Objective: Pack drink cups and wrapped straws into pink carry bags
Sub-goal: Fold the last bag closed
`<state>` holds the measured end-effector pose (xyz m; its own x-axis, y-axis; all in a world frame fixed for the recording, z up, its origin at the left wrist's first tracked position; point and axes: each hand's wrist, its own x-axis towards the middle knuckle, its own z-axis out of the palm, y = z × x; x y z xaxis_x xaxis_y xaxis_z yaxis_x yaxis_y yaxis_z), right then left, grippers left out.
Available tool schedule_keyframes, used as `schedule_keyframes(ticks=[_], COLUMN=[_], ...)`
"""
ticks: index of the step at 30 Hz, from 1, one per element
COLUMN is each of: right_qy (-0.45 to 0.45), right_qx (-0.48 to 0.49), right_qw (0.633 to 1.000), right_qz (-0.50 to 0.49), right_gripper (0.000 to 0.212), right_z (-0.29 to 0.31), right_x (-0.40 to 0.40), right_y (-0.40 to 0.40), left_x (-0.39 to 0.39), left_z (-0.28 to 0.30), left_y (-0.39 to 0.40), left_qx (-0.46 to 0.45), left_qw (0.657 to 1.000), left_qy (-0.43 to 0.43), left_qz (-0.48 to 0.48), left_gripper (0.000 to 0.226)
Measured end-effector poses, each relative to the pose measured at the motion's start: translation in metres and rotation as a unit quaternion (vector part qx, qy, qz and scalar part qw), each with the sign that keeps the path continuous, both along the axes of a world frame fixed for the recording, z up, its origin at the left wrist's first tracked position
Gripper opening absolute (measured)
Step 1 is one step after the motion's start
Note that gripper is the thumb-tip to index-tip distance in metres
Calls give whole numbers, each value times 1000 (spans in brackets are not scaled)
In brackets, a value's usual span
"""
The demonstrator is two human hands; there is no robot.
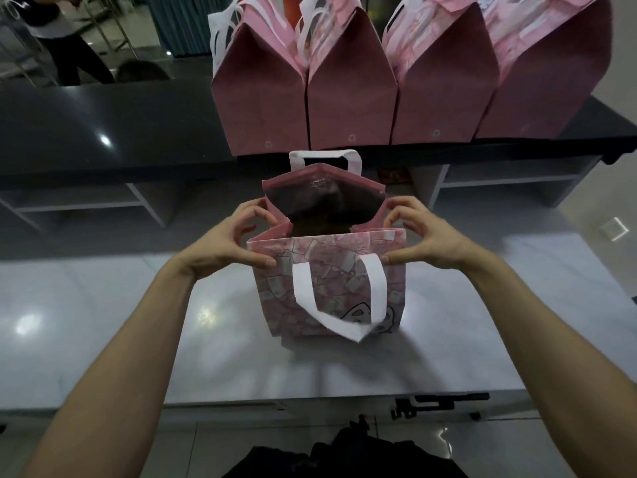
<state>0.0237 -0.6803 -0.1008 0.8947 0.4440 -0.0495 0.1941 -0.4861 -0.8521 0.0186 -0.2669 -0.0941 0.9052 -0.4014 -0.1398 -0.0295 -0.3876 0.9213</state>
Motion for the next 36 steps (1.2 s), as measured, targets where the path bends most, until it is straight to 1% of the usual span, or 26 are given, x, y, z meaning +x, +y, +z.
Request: schedule_keyframes(ticks=[2,5,8,10,12,14,16,18,20,24,27,32,36], right_qy=[-21,-54,-89,-100,-102,-116,-139,-165,-187,-218,-233,-239,-239], right_qx=[9,24,42,51,57,56,40,15,-9,-48,-64,-76,-79], right_qw=[1000,996,991,987,984,983,982,979,976,969,964,962,962], right_qz=[-21,-60,-91,-114,-132,-132,-123,-116,-113,-107,-106,-107,-106], right_gripper=[47,53,57,58,66,76,80,78,70,53,48,41,42], right_z=[-3,-7,-12,-16,-19,-20,-21,-24,-26,-31,-36,-39,-40], right_x=[-2,-4,-10,-15,-19,-21,-23,-24,-23,-23,-22,-18,-15], right_y=[1,2,3,5,6,7,8,8,8,9,8,3,1], left_x=[0,-3,-6,-9,-12,-15,-16,-16,-16,-18,-18,-23,-25], left_z=[-2,-6,-14,-18,-19,-19,-21,-23,-25,-25,-26,-26,-24], left_y=[0,0,0,0,-3,-6,-9,-11,-13,-19,-20,-27,-30], left_qx=[14,9,19,17,26,36,31,9,-8,25,40,4,3], left_qw=[999,995,987,984,983,982,981,981,979,972,970,971,968], left_qy=[-31,-76,-118,-133,-146,-159,-164,-166,-172,-195,-207,-196,-201], left_qz=[25,68,111,121,110,101,100,104,111,125,125,137,153], left_gripper=[72,72,79,83,86,80,68,57,50,37,34,24,25])
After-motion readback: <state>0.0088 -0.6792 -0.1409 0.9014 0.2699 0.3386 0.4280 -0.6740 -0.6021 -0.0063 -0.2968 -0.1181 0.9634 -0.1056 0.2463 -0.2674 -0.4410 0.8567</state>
